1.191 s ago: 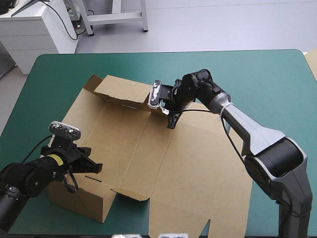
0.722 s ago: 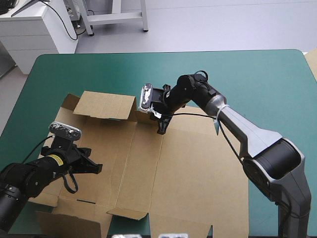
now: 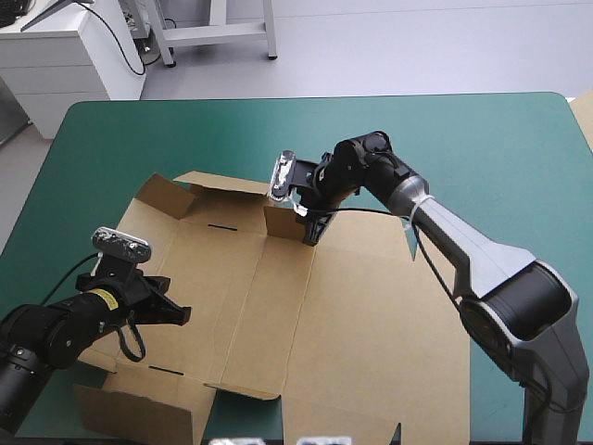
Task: Fold the box
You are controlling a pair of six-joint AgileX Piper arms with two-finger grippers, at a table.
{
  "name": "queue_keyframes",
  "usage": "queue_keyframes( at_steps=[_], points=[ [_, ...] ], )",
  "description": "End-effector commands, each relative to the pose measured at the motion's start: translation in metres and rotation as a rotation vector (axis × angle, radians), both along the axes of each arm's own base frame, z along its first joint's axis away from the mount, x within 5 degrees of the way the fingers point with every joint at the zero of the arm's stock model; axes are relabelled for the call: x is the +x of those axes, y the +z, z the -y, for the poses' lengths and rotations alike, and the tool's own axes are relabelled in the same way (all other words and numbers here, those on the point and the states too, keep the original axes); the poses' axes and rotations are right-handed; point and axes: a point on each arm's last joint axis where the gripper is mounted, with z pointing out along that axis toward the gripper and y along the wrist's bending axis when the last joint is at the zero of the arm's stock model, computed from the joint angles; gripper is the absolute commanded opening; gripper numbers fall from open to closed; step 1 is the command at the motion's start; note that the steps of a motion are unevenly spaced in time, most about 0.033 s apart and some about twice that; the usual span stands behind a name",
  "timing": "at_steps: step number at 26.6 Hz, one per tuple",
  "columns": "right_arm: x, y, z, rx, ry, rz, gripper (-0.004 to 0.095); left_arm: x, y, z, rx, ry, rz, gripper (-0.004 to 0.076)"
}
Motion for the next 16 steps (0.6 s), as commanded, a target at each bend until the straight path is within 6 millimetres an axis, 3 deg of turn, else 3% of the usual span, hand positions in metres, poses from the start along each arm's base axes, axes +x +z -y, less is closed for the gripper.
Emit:
queue_keyframes(
  at_steps=[1,5,9,11,14,16],
  points=[
    [-0.017,0.066,0.018,0.065,-0.054,0.157,0.0327,0.003,0.012,0.001,-0.025,0.001,0.077,-0.0008],
    [-0.033,0.098,0.045,0.001,-0.174,0.23,0.0317,0.003,0.012,0.001,-0.025,0.001,0.077,-0.0008],
    [-0.041,0.103,0.063,-0.16,-0.194,0.226,0.0264,0.003,0.012,0.001,-0.023,0.001,0.077,-0.0008],
    [-0.044,0.101,0.071,-0.216,-0.255,0.193,0.0202,0.003,0.012,0.001,-0.02,0.001,0.078,-0.0008],
    [-0.039,0.102,0.086,-0.2,-0.374,0.15,-0.0001,0.003,0.012,0.001,-0.02,0.001,0.078,-0.0008],
    [-0.035,0.104,0.1,-0.143,-0.447,0.111,-0.0013,0.003,0.012,0.001,-0.02,0.001,0.078,-0.0008]
  ],
)
